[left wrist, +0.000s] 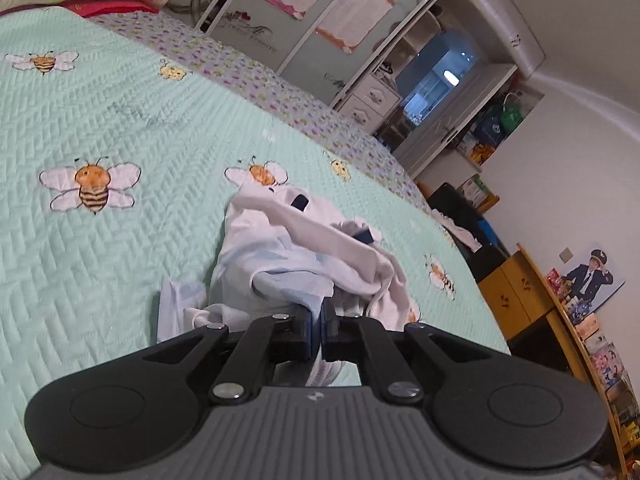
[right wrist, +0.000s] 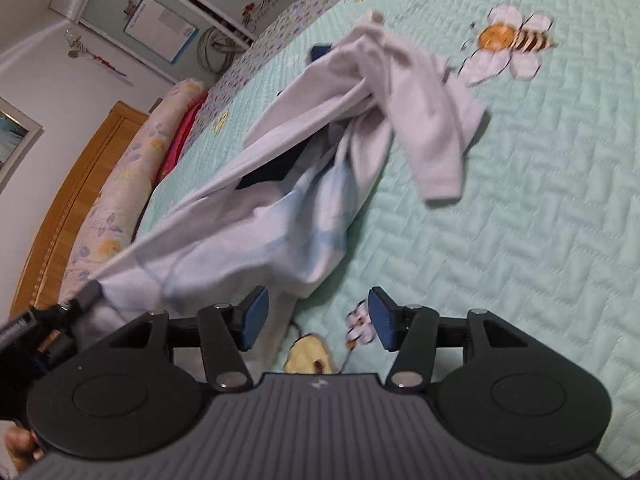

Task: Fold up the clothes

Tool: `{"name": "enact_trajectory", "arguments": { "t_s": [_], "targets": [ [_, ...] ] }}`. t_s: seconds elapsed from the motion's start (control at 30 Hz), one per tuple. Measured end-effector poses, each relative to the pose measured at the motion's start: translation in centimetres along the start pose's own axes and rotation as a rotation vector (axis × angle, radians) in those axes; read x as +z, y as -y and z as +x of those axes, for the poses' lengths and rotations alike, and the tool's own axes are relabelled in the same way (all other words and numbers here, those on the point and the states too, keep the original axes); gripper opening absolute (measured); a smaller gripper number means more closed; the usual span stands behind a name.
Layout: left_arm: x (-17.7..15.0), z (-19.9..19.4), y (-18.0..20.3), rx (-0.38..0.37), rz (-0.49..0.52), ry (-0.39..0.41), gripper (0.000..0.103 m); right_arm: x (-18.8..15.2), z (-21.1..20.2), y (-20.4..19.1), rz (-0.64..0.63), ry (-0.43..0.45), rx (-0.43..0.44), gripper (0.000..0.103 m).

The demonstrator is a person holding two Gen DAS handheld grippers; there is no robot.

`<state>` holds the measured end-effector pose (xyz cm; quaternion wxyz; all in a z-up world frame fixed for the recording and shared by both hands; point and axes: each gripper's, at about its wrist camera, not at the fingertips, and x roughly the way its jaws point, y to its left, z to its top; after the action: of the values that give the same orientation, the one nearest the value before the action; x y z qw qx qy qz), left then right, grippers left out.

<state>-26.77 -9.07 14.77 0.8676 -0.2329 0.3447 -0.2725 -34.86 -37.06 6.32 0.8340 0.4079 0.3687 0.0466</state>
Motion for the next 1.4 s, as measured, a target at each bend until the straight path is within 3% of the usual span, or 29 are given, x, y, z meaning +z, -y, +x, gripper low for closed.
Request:
{"name": "enact_trajectory", "arguments": {
  "t_s": [0.1, 0.2, 0.27, 0.33, 0.4, 0.47, 0.57, 0.6, 0.73, 0.8, 0.83, 1.0, 1.2, 1.23, 1.27, 1.3, 1.4],
  "targets": [
    [-0.1, 0.3, 1.0, -0.036, -0.004, -0.007, 0.003, -0.6, 0.5, -1.4, 0.004, -0.036, 0.077, 0.056],
    [0.3, 0.5, 4.0, -0.129, 0.037, 0.005, 0.003, -1.1, 0.0, -2.8, -0.001, -0.019, 0.102, 0.056],
    [0.5, 0.2, 6.2, -0.187, 0.084, 0.027, 0.003, -1.0, -0.8, -2.8, 0.006, 0.015, 0.076, 0.056],
    [0.6, 0.2, 6.6, -0.173, 0.104, 0.043, 0.003, -0.8, -1.6, -2.5, 0.021, 0.044, 0.046, 0.056],
    [0.2, 0.1, 5.2, -0.063, 0.106, 0.062, 0.003, -0.6, -2.3, -1.9, 0.04, 0.068, 0.015, 0.056],
    [-0.5, 0.1, 2.1, 0.102, 0.087, 0.06, 0.003, -0.6, -2.9, -1.2, 0.062, 0.088, -0.003, 0.057],
    [-1.5, 0.8, -3.7, 0.303, 0.008, -0.062, 0.004, -0.3, -2.9, -0.2, 0.067, 0.104, -0.041, 0.057],
    [-1.8, 0.9, -5.3, 0.35, -0.01, -0.104, 0.004, 0.0, -2.7, 0.0, 0.064, 0.11, -0.061, 0.057],
    [-1.7, -0.8, -7.3, 0.393, 0.032, -0.113, 0.012, 2.6, -2.1, 1.5, 0.028, 0.194, -0.172, 0.057],
    [-1.1, -0.5, -6.8, 0.358, 0.028, -0.093, 0.034, 4.6, -1.7, 2.4, 0.025, 0.254, -0.222, 0.059],
    [-0.8, -0.3, -6.5, 0.341, 0.026, -0.082, 0.037, 5.7, -1.4, 2.8, 0.029, 0.278, -0.242, 0.062],
    [0.8, 0.6, -5.2, 0.254, 0.017, -0.033, 0.039, 10.6, 2.5, 3.5, -0.016, 0.324, -0.351, 0.064],
    [-0.2, 4.1, -5.5, 0.186, -0.019, -0.094, 0.039, 13.5, 7.8, 4.4, -0.103, 0.244, -0.438, 0.064],
    [-0.3, 4.2, -5.8, 0.179, -0.025, -0.101, 0.039, 13.5, 8.1, 4.2, -0.112, 0.239, -0.444, 0.054],
    [-0.4, 4.3, -6.2, 0.172, -0.038, -0.104, 0.039, 13.4, 8.5, 4.0, -0.121, 0.233, -0.45, 0.023],
    [-0.5, 4.2, -6.6, 0.159, -0.051, -0.103, 0.039, 13.4, 8.4, 3.3, -0.114, 0.226, -0.426, 0.005],
    [-0.8, 3.8, -7.6, 0.124, -0.072, -0.099, 0.039, 13.6, 8.0, -0.6, -0.112, 0.235, -0.307, 0.004]
  ]
}}
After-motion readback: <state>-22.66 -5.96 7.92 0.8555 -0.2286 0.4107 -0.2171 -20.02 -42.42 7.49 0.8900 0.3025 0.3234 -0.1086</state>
